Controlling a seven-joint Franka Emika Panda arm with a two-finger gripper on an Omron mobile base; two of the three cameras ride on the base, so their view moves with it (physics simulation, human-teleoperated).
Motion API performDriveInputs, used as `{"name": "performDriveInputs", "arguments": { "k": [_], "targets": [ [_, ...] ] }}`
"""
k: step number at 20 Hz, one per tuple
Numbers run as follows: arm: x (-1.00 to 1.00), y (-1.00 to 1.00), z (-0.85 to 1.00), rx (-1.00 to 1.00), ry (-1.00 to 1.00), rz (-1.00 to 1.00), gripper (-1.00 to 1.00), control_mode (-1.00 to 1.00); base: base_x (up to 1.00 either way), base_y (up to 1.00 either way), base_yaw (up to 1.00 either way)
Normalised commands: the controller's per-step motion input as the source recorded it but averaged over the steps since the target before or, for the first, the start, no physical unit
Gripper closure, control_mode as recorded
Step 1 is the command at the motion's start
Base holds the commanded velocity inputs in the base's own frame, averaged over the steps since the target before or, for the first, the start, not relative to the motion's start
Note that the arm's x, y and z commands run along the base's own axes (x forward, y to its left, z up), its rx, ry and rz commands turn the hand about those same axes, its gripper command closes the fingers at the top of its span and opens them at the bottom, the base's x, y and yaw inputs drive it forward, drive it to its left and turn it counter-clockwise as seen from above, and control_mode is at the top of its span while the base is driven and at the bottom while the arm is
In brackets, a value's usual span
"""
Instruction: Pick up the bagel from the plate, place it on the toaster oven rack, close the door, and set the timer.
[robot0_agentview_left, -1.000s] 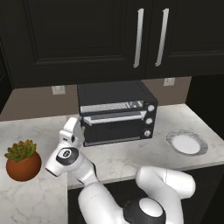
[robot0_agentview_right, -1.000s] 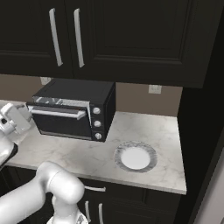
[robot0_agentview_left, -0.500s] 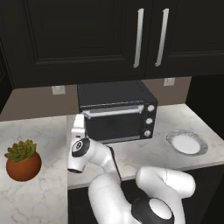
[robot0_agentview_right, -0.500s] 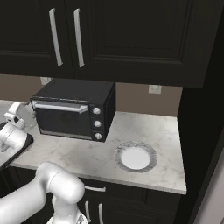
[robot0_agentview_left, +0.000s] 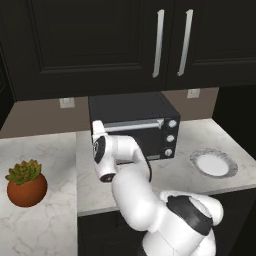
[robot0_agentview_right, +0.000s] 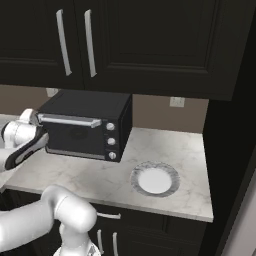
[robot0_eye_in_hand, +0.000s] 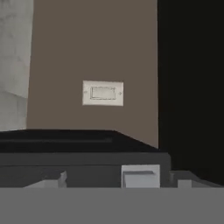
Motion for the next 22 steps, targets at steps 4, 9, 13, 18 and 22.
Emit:
{"name": "performDriveInputs", "arguments": {
  "k": [4, 9, 13, 18, 22],
  "targets": [
    [0.11, 0.0, 0.29, -0.03, 0.0, 0.07, -1.0, -1.0, 0.0, 0.0, 0.0],
    [-0.85, 0.0, 0.37, -0.07, -0.11, 0.12, -1.0, -1.0, 0.0, 0.0, 0.0],
    [-0.75, 0.02, 0.52, -0.06, -0.24, 0.1, -1.0, -1.0, 0.0, 0.0, 0.0],
    [-0.53, 0.01, 0.56, -0.04, -0.19, 0.07, -1.0, -1.0, 0.0, 0.0, 0.0],
    [0.0, 0.0, 0.52, -0.02, -0.12, 0.0, -1.0, -1.0, 0.0, 0.0, 0.0]
  ]
}}
